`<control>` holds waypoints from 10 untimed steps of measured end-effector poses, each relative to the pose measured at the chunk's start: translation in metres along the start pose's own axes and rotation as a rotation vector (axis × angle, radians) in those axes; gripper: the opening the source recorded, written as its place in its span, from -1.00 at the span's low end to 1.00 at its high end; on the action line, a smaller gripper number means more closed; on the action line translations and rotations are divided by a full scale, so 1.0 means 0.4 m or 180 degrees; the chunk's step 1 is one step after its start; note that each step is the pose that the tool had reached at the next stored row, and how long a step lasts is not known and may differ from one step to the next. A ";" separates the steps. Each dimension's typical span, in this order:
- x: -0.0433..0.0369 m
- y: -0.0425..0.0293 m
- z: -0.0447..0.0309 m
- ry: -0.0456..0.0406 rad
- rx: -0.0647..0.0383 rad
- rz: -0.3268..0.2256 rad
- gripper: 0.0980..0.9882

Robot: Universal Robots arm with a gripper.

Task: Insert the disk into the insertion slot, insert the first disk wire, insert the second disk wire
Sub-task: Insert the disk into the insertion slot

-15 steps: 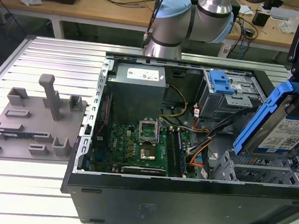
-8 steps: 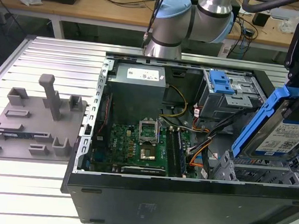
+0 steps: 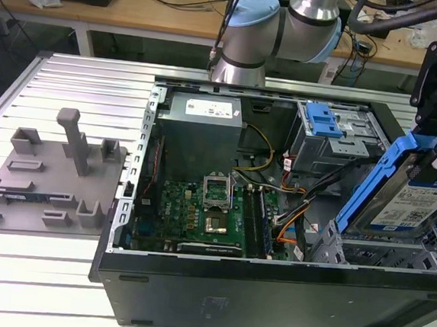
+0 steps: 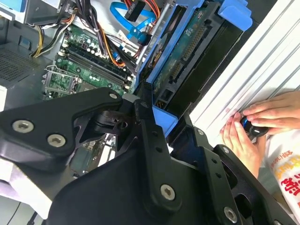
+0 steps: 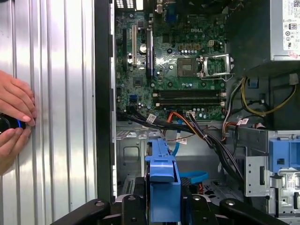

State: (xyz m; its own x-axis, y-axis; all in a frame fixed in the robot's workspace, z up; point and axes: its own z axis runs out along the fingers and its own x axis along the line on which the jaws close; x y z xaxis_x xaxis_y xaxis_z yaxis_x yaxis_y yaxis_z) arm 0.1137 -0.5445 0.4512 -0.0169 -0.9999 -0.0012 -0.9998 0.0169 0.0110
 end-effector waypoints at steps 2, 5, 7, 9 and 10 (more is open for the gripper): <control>0.000 0.000 0.005 0.0000 -0.0001 0.0000 -0.40; 0.000 -0.001 0.022 0.0000 -0.0005 0.0000 -0.40; 0.001 -0.001 0.029 -0.0001 -0.0006 0.0000 -0.40; 0.002 -0.001 0.039 0.0000 -0.0008 0.0000 -0.40; 0.002 -0.002 0.046 0.0000 -0.0010 0.0000 -0.40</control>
State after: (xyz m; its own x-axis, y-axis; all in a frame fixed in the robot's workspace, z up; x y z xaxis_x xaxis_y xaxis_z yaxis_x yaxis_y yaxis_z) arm 0.1142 -0.5455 0.4329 -0.0169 -0.9999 -0.0012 -0.9998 0.0169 0.0141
